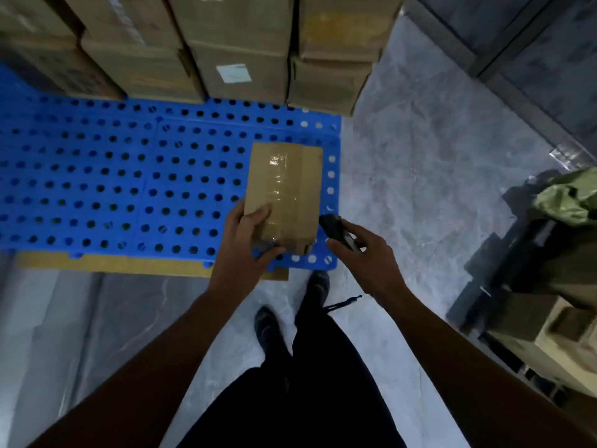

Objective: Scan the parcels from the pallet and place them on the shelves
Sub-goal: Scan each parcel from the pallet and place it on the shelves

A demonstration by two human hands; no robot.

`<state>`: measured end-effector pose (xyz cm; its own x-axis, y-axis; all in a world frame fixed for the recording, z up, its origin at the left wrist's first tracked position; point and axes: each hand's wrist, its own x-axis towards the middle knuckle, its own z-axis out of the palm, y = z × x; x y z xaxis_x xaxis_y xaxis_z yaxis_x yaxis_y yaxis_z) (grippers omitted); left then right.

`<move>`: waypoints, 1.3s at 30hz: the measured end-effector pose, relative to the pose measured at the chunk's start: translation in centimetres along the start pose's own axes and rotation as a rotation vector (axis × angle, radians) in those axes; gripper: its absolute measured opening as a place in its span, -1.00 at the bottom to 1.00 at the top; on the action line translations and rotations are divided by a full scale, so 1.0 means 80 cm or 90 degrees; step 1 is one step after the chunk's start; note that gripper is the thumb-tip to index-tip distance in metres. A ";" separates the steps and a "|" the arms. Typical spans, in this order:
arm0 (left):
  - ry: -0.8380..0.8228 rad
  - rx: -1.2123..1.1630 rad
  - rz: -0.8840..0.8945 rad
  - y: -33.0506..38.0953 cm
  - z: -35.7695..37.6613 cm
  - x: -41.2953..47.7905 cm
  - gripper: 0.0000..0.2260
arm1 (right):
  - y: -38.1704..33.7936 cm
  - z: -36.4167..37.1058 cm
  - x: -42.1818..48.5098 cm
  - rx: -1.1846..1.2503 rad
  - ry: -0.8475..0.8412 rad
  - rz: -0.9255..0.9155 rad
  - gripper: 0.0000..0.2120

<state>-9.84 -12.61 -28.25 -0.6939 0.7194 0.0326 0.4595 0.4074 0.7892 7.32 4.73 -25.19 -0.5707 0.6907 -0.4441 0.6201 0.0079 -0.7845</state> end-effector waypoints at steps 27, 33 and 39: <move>-0.042 0.051 0.107 -0.031 -0.085 0.010 -0.27 | -0.046 0.060 -0.021 0.032 -0.020 -0.041 -0.44; 0.005 -0.143 0.033 -0.052 -0.080 -0.008 -0.30 | -0.063 0.062 -0.019 0.002 -0.015 -0.072 -0.45; 0.017 -0.108 0.002 -0.071 -0.093 -0.034 -0.12 | -0.077 0.055 -0.020 -0.019 -0.019 -0.105 -0.42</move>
<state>-14.68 -21.05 -28.30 -0.7079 0.7045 0.0496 0.3633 0.3030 0.8810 2.03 0.39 -21.53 -0.6813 0.6567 -0.3235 0.5319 0.1405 -0.8351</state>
